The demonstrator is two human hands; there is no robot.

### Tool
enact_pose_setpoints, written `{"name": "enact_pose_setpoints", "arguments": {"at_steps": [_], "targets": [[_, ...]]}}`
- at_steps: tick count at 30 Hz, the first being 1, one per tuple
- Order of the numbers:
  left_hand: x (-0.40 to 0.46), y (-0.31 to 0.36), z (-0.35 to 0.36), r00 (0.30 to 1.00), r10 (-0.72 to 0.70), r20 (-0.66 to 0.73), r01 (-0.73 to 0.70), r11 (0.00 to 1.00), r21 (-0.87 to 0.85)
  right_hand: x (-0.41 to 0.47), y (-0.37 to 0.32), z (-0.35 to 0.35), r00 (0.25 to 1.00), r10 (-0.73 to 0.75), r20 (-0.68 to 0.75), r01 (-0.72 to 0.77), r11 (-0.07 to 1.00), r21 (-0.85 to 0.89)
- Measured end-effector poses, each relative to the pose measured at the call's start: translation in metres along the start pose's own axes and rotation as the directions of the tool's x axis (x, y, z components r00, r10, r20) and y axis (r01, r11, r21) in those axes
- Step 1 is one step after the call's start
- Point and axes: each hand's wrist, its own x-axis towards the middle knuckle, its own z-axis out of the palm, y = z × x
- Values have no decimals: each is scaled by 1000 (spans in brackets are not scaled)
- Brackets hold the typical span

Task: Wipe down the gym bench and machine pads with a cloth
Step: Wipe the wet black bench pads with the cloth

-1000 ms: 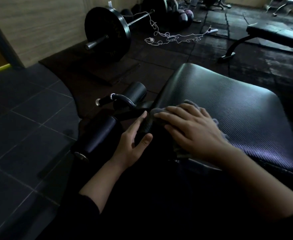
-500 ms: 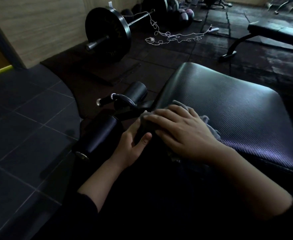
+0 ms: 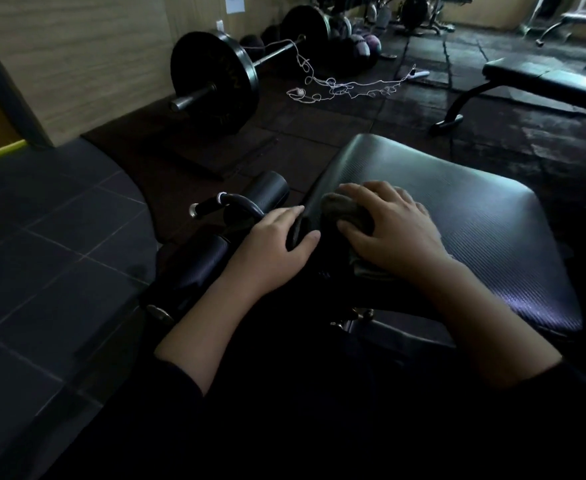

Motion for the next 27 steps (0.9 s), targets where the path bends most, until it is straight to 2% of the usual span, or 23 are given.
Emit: {"name": "enact_pose_setpoints", "arguments": {"at_steps": [2, 6, 14, 20, 23, 25, 27], "targets": [[5, 8, -2, 1000, 5, 23, -6, 997, 76, -4, -1, -1, 996, 80, -29, -82, 995, -58], [15, 17, -2, 998, -11, 54, 3, 989, 150, -9, -4, 3, 989, 141, -46, -140, 990, 16], [31, 26, 1, 996, -34, 87, 13, 972, 236, 3, 3, 11, 987, -1, -158, -12, 997, -81], [44, 37, 6, 991, -111, 80, 67, 904, 423, 17, 13, 6, 991, 25, -129, -27, 1000, -13], [61, 59, 3, 971, -209, 120, 112, 834, 541, 26, 26, -10, 994, 100, -53, -97, 994, 49], [75, 81, -3, 929, -315, 196, 138, 784, 605, 32, 32, -30, 977, 197, 78, -203, 976, 78], [86, 104, -12, 910, -346, 231, 125, 758, 640, 35, 37, -52, 933, 293, 207, -327, 932, 156]]}}
